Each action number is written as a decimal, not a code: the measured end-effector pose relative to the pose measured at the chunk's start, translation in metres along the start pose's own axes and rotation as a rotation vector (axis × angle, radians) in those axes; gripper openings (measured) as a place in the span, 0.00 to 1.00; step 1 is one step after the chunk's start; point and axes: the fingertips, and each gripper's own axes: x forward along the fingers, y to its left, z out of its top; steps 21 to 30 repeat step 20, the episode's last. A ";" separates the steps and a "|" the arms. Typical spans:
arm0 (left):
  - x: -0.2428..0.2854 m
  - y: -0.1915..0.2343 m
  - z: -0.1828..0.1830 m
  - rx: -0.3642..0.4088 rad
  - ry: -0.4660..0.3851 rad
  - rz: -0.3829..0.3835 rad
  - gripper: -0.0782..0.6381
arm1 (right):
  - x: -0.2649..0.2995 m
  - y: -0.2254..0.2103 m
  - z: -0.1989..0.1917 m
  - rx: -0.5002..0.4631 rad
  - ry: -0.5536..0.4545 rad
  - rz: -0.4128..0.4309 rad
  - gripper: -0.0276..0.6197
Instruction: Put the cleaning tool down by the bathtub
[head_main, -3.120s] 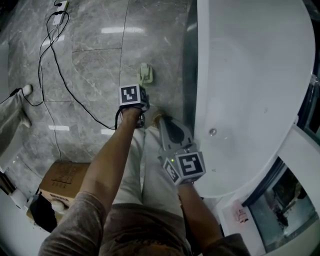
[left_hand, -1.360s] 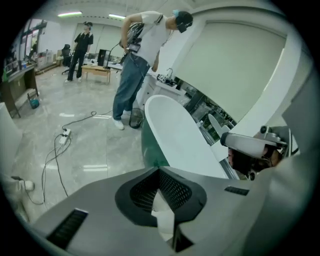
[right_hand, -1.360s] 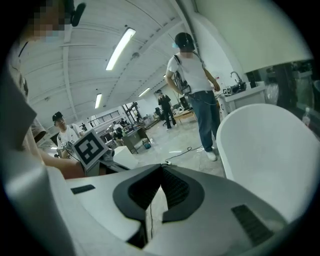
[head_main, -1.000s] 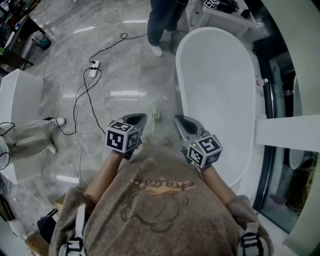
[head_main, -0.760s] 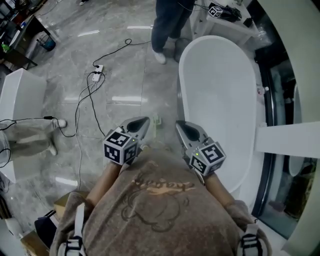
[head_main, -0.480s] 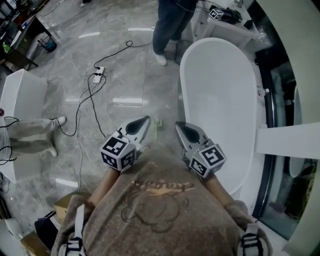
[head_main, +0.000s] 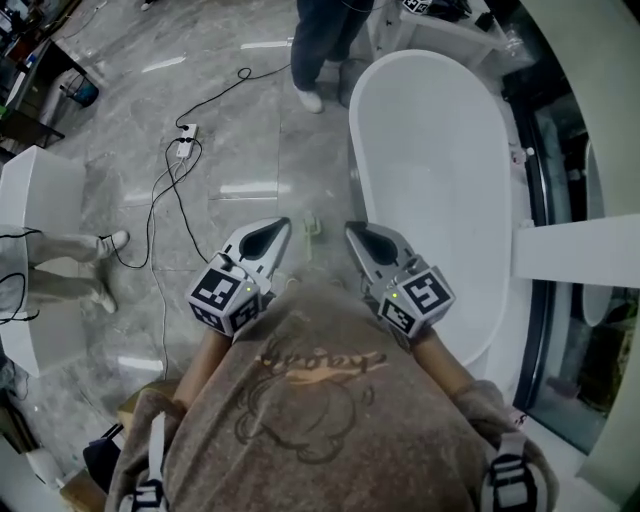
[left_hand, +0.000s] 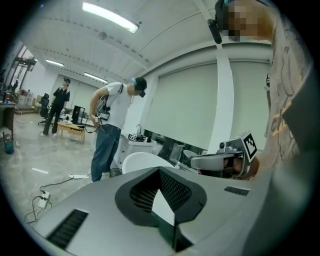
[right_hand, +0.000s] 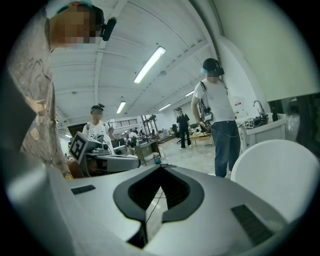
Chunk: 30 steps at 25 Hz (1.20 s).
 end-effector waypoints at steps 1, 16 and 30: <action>-0.001 -0.002 0.001 0.000 -0.006 -0.003 0.11 | -0.002 -0.001 0.001 -0.001 0.000 0.002 0.04; -0.006 -0.010 -0.012 -0.055 -0.023 0.026 0.11 | -0.008 0.008 -0.013 -0.008 0.042 0.089 0.04; -0.009 -0.006 -0.016 -0.078 -0.023 0.028 0.11 | 0.001 0.005 -0.012 -0.011 0.034 0.106 0.04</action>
